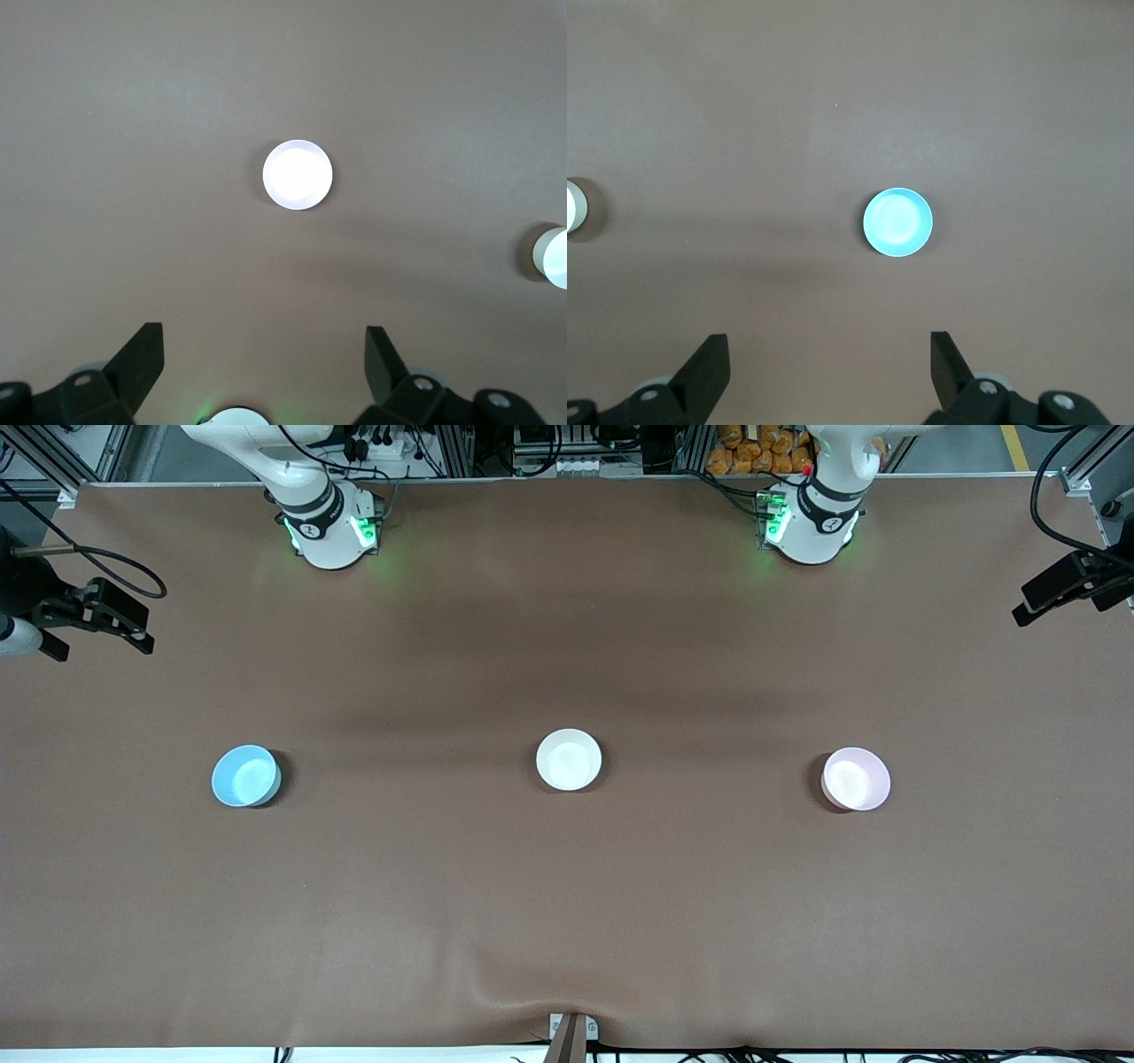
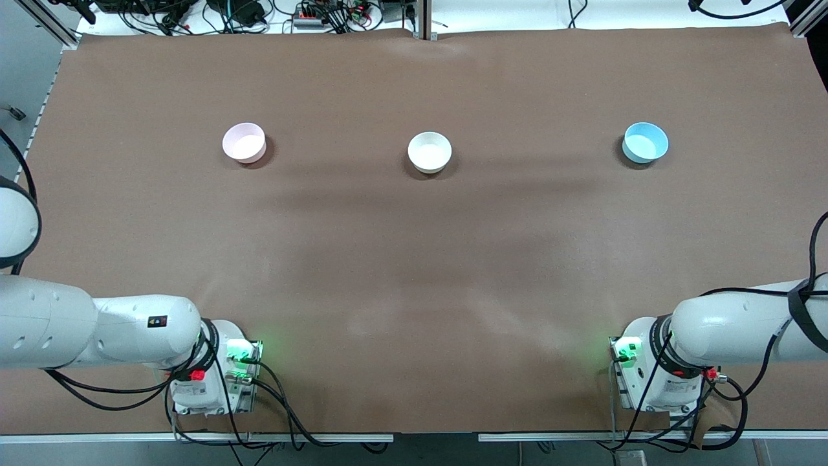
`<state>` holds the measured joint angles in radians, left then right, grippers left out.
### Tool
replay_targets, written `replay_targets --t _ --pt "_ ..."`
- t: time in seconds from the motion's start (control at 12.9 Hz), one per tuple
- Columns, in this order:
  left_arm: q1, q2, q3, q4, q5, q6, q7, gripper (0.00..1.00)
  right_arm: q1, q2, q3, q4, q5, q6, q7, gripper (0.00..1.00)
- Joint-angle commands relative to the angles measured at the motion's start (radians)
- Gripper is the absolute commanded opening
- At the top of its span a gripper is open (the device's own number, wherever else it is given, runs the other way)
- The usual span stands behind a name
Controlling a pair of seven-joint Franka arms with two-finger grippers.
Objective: Stack pink and blue bowls on white bowl
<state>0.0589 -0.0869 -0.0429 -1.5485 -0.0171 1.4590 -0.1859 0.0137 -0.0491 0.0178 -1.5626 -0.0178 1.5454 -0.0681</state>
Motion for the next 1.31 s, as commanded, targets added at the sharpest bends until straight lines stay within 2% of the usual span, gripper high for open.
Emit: replay_targets --t 0.0,1.24 --pt "0.002 -0.013 0.006 -0.001 -0.009 -0.026 0.035 1.0 -0.02 0.008 0.02 0.019 -0.004 -0.015 0.002 1.0" --pt "0.035 -0.008 0.012 -0.03 -0.023 -0.025 0.08 1.0 -0.014 0.008 0.022 0.018 -0.005 -0.015 0.001 1.0"
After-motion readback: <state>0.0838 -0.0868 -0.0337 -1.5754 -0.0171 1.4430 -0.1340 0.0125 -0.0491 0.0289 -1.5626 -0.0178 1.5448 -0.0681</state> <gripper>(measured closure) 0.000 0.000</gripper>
